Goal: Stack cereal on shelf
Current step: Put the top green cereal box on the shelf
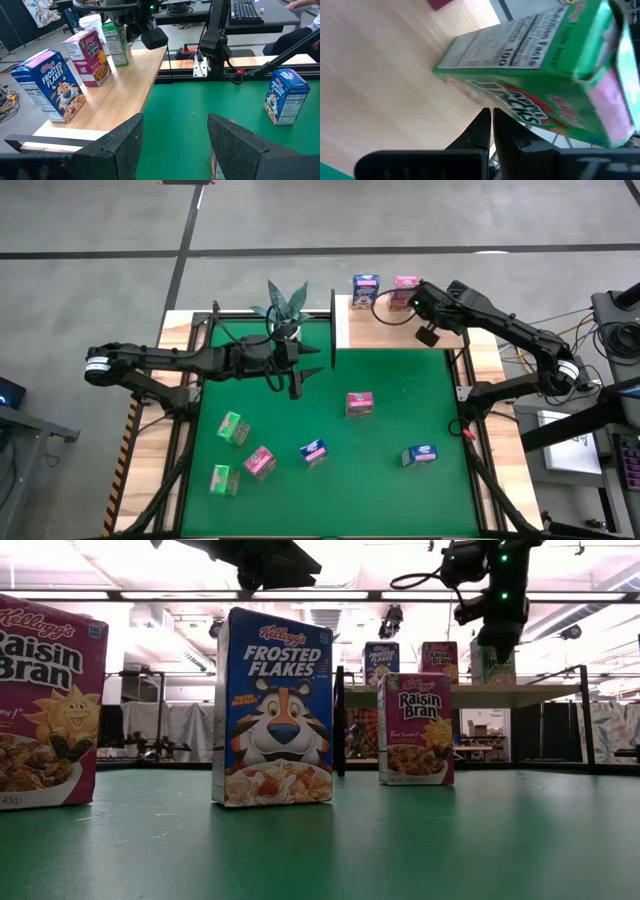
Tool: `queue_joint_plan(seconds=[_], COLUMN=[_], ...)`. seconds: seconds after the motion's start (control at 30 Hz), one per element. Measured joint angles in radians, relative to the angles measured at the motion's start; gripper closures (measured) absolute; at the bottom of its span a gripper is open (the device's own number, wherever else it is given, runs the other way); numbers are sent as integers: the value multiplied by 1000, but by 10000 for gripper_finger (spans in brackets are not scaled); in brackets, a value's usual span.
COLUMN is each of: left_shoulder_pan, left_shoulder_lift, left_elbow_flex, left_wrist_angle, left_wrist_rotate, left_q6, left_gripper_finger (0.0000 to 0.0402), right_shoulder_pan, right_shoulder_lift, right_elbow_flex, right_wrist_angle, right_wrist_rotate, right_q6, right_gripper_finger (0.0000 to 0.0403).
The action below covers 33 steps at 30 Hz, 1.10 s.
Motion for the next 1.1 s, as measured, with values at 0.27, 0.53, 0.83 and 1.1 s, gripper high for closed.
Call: queue_joint_plan(seconds=[0.27,0.53,0.83,1.1], left_shoulder_pan=[0,0,0,0], left_shoulder_lift=[0,0,0,0], left_elbow_flex=[0,0,0,0], left_wrist_angle=[1,3,3,2], left_wrist_rotate=[0,0,0,0], left_q6=[5,5,5,5], left_gripper_finger=[198,198,198,198], right_shoulder_pan=[-16,-61,-61,-63], right_shoulder_lift=[1,1,6,24], right_elbow_flex=[-2,-2,-2,-2], right_wrist_angle=[89,123,129,146], right_wrist_rotate=[7,9,-1,7], right_q6=[-20,-50,-44,-45], right_gripper_finger=[394,394,394,394])
